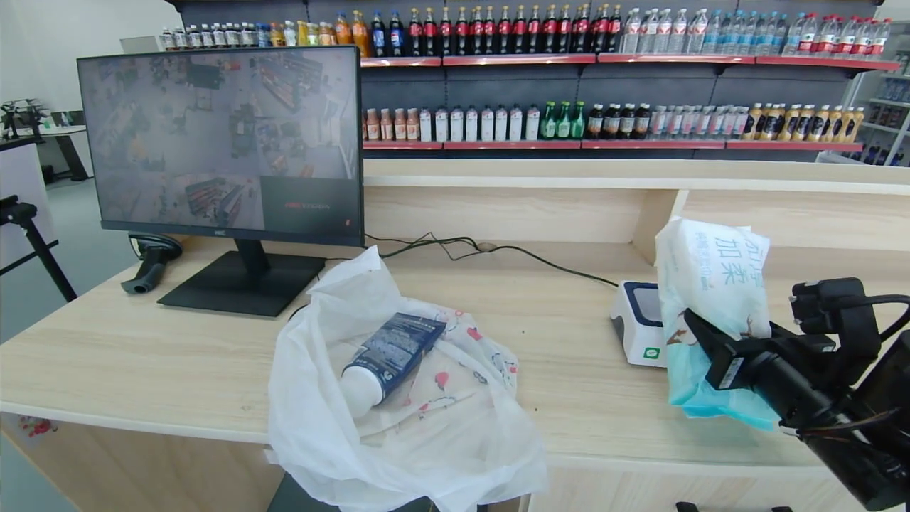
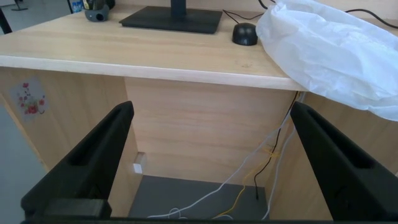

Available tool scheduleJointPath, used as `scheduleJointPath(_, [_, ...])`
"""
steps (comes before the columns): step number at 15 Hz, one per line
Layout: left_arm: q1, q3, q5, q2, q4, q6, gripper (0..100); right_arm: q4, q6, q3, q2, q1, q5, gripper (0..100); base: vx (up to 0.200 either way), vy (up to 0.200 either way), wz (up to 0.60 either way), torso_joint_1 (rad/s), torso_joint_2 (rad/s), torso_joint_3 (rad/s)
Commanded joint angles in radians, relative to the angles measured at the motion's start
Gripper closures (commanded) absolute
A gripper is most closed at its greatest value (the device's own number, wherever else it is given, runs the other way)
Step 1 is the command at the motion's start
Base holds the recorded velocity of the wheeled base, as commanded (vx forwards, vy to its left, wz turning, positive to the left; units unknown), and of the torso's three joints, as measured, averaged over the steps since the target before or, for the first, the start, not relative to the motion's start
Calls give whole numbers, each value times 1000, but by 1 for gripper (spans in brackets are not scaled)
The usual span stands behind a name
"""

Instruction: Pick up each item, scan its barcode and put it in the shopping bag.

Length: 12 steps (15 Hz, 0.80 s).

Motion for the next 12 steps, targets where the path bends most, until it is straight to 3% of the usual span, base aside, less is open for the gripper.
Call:
scheduleJointPath(1, [0, 0, 0, 0, -1, 1, 0, -1, -10, -14, 9, 11, -4, 100, 0, 0, 0, 0, 0, 0])
scheduleJointPath(12, [0, 0, 0, 0, -1, -1, 0, -1, 5, 17, 6, 31, -3, 100, 0, 0, 0, 0, 0, 0])
